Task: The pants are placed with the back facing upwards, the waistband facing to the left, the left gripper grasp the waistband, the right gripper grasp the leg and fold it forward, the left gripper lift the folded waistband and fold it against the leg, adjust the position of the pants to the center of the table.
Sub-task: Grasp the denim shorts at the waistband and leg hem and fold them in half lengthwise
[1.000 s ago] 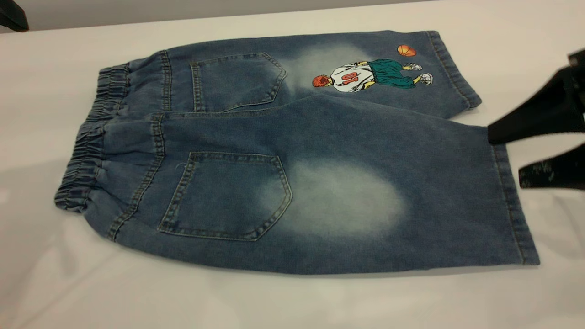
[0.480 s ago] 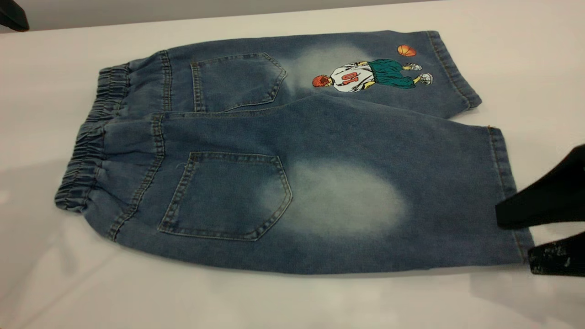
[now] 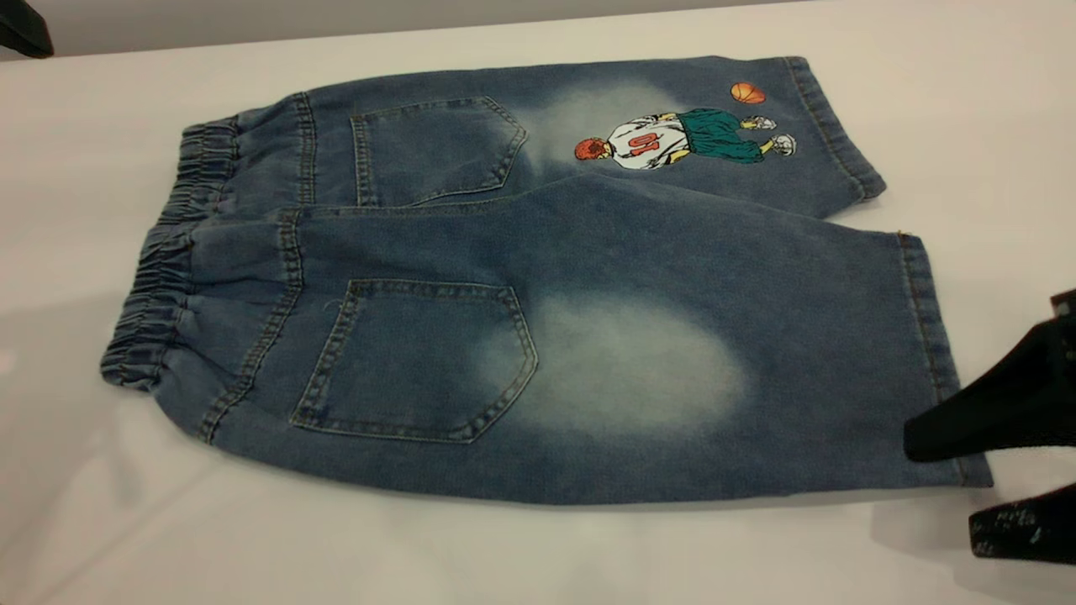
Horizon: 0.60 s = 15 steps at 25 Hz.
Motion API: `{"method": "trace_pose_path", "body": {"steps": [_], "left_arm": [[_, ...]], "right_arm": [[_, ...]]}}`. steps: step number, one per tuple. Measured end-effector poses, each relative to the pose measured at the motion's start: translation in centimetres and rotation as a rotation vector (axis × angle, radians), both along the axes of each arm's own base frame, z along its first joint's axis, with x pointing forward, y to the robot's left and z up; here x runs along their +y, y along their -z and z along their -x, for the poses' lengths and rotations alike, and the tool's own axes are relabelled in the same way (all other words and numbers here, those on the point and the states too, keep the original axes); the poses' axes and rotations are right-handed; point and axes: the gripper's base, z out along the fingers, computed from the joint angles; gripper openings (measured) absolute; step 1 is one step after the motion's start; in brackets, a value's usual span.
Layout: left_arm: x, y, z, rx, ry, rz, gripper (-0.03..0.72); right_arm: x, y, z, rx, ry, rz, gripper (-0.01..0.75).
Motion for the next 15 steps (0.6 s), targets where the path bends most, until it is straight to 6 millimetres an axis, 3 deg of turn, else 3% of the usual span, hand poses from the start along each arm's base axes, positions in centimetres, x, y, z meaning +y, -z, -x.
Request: {"method": "trace_pose_path", "body": {"steps": [7,15], "left_arm": [[0.0,0.0,0.0,0.004,0.001,0.0,0.519],[0.0,0.1,0.0,0.005,0.001,0.0,0.519]], "right_arm": [[-0.3,1.3,-1.3,0.014,0.028,-0.008,0.496],[-0.4,2.1,-1.2,0.054,0.039,0.005,0.496]]}}
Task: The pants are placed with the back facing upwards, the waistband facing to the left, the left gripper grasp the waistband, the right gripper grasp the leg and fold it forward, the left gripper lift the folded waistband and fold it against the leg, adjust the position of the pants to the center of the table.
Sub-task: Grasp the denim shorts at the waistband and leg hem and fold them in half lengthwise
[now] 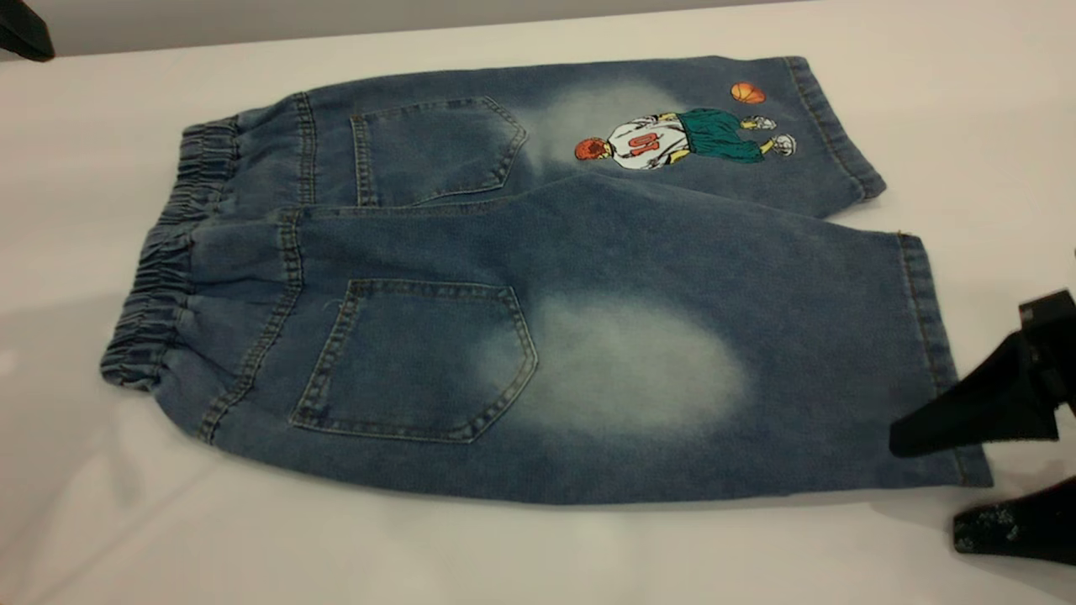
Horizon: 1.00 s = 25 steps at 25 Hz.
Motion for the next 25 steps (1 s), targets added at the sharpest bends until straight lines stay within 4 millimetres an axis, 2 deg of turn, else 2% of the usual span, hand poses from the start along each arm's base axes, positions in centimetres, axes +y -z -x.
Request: {"method": "trace_pose_path", "body": {"steps": [7,20,25], "left_arm": [[0.0,0.0,0.0,-0.003,-0.001,0.0,0.519],[0.0,0.0,0.0,-0.001,0.0,-0.001,0.519],[0.0,0.0,0.0,-0.003,0.001,-0.001,0.519]], "right_arm": [[0.1,0.5,0.0,0.016,-0.007,-0.022,0.492],[-0.8,0.7,-4.0,-0.114,0.003,-0.001,0.486],[-0.7,0.6,-4.1,-0.123,0.014,-0.015,0.486]]}}
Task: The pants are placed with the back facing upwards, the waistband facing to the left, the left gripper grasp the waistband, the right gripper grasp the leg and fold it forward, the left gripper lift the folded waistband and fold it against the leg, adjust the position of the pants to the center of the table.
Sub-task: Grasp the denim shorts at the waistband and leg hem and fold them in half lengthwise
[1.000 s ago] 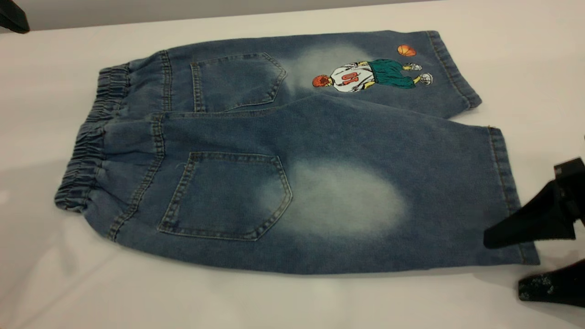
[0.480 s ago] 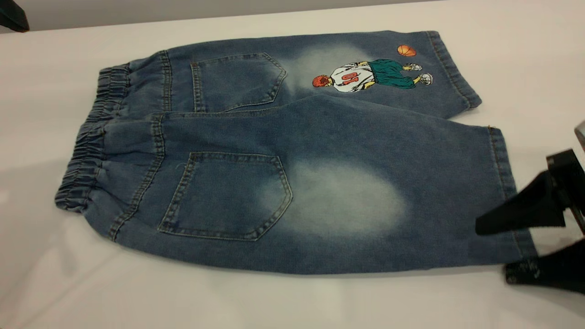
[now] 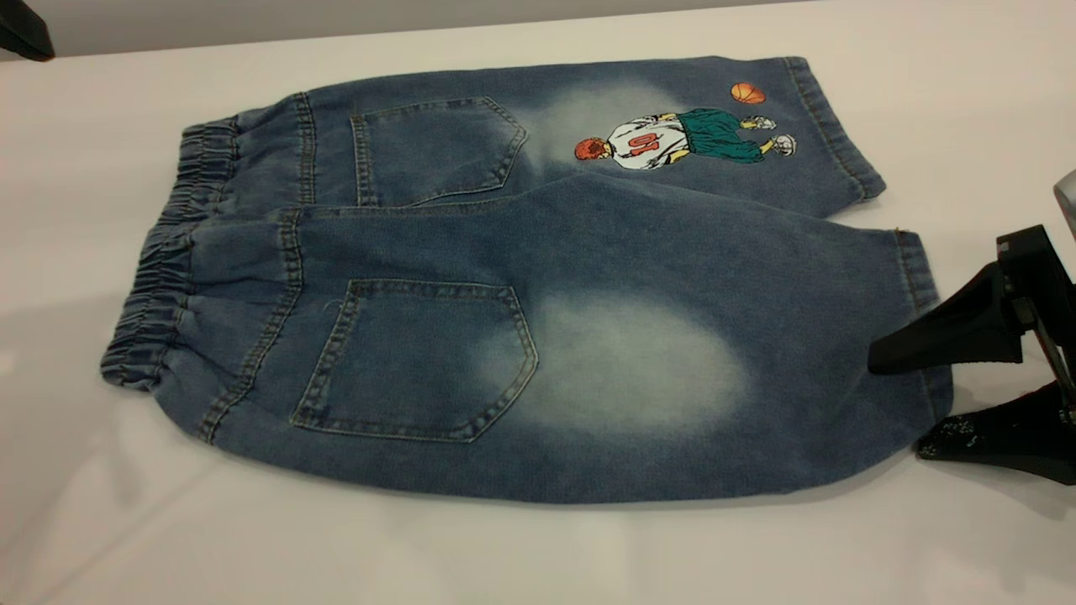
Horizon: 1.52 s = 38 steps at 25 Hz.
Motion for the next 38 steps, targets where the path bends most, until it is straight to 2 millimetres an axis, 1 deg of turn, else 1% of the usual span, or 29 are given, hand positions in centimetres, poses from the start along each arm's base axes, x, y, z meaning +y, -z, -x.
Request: {"method": "trace_pose_path", "body": {"steps": [3,7,11,15,21,24,26,29,34,35,36,38], "left_arm": [[0.0,0.0,0.0,0.0,0.0,0.0,0.519],[0.0,0.0,0.0,0.0,-0.001,0.001,0.519],[0.0,0.0,0.0,-0.001,-0.001,0.002,0.519],[0.0,0.0,0.0,-0.001,-0.001,0.002,0.519],[0.0,0.0,0.0,-0.001,-0.001,0.002,0.519],[0.0,0.0,0.0,-0.001,-0.002,0.003,0.519],[0.0,0.0,0.0,-0.002,-0.004,0.004,0.519],[0.0,0.0,0.0,-0.001,-0.014,0.017,0.519],[0.0,0.0,0.0,-0.001,-0.014,0.018,0.519],[0.0,0.0,0.0,-0.001,-0.014,0.018,0.519],[0.0,0.0,0.0,-0.001,-0.014,0.018,0.519],[0.0,0.0,0.0,0.002,-0.014,0.018,0.519]], "right_arm": [[0.1,-0.2,-0.1,-0.011,0.004,-0.027,0.487],[0.9,-1.5,-0.5,-0.08,0.023,-0.188,0.488],[1.1,-2.2,-0.7,-0.115,0.03,-0.268,0.488],[1.1,-2.2,-0.7,-0.109,0.026,-0.256,0.489],[0.5,-0.8,-0.2,-0.043,0.006,-0.103,0.489],[0.4,-0.5,-0.1,-0.027,0.0,-0.067,0.482],[0.4,-0.5,-0.1,-0.027,0.001,-0.069,0.446],[0.4,-0.5,-0.1,-0.027,-0.001,-0.067,0.344],[0.3,-0.4,-0.1,-0.023,-0.003,-0.058,0.082],[0.3,-0.5,-0.1,-0.023,-0.003,-0.057,0.045],[0.3,-0.5,-0.1,-0.024,-0.003,-0.057,0.026],[0.3,-0.5,-0.1,-0.023,-0.002,-0.057,0.016]]}}
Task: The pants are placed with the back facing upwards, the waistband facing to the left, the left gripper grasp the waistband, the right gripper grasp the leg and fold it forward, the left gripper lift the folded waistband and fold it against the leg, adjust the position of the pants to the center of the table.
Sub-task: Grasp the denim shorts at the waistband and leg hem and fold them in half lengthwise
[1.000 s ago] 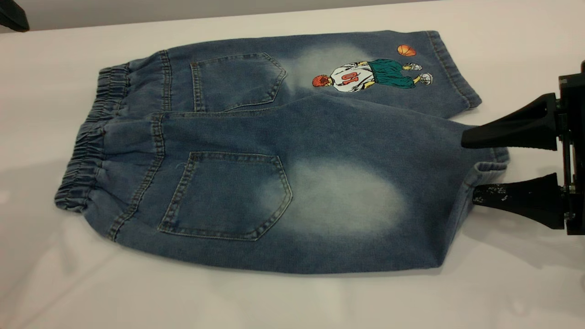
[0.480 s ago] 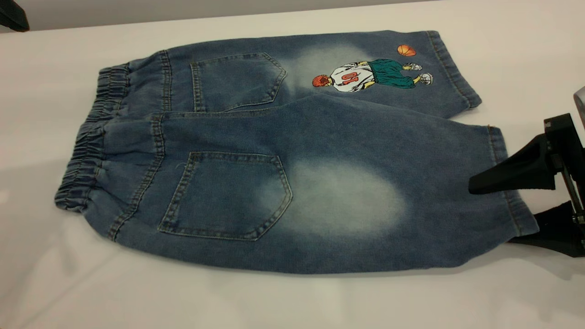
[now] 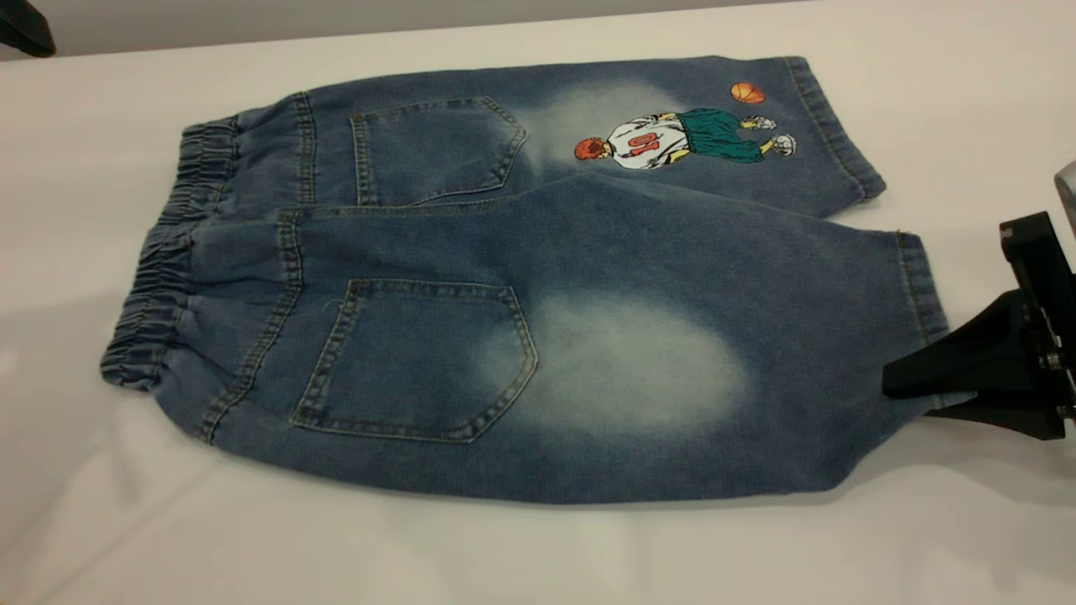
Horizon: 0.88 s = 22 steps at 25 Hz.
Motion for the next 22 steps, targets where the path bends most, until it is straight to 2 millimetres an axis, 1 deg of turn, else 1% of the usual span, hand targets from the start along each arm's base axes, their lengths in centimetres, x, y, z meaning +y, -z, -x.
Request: {"method": "trace_pose_path", "body": {"steps": [3,6,13,15,17,22], "left_arm": [[-0.1,0.2,0.2,0.029,0.006,0.003,0.519],[-0.1,0.3,0.4,0.055,0.013,0.005,0.519],[-0.2,0.9,0.6,0.106,0.026,0.003,0.519],[-0.2,1.5,0.5,0.134,0.027,0.003,0.519],[-0.2,2.5,0.3,0.181,0.029,0.003,0.519],[-0.2,5.4,-0.3,0.281,0.049,-0.019,0.519]], "right_arm": [[-0.2,-0.3,-0.2,-0.014,-0.004,0.025,0.013],[-0.3,-1.3,-0.5,-0.062,-0.021,0.061,0.013],[-0.4,-5.2,-1.2,-0.239,-0.124,0.144,0.013],[-0.1,-6.1,-1.2,-0.282,-0.153,0.173,0.013],[0.4,-6.7,-1.3,-0.312,-0.177,0.185,0.013],[1.7,-6.9,-1.1,-0.325,-0.231,0.176,0.013]]}}
